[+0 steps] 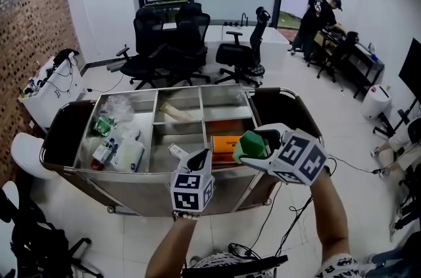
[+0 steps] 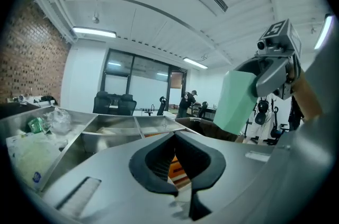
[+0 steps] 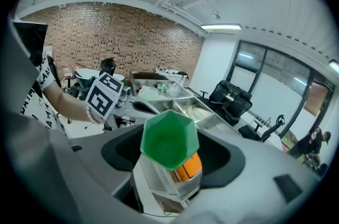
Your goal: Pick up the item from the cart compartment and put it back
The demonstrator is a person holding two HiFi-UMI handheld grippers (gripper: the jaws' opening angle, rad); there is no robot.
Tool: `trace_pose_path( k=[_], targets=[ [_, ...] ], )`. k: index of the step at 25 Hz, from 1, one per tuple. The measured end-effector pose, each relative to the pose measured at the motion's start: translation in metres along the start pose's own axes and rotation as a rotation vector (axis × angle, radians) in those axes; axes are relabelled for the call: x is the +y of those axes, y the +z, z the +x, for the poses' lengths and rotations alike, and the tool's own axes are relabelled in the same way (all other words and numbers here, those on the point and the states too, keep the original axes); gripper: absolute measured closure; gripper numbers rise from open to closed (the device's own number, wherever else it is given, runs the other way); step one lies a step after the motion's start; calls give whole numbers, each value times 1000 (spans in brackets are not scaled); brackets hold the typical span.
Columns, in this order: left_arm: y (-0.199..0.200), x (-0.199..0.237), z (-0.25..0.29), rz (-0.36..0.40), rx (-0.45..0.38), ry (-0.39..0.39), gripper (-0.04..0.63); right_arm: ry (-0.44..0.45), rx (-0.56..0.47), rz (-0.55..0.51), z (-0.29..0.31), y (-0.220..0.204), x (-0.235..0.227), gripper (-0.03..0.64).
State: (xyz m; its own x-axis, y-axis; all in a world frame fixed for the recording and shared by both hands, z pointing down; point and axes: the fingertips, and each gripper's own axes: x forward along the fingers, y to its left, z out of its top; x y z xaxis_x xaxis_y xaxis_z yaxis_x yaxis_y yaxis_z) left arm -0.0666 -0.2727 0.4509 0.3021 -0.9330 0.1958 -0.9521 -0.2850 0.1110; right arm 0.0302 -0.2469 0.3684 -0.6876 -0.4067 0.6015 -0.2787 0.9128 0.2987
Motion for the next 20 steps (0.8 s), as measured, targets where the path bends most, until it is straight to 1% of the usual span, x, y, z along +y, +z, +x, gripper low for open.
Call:
trace_pose_path(
  k=[3, 10, 16, 20],
  targets=[
    [-11, -3, -11, 1, 4, -2, 594, 17, 9, 21, 2, -16, 25, 298],
    [-35, -10, -40, 3, 16, 6, 594, 29, -21, 129, 9, -47, 76, 298],
    [-52, -22, -60, -12, 26, 6, 594, -8, -76, 248, 4, -57, 92, 298],
    [-57, -24, -68, -12, 29, 7, 594, -77, -85, 319, 3, -70, 90, 298]
  ],
)
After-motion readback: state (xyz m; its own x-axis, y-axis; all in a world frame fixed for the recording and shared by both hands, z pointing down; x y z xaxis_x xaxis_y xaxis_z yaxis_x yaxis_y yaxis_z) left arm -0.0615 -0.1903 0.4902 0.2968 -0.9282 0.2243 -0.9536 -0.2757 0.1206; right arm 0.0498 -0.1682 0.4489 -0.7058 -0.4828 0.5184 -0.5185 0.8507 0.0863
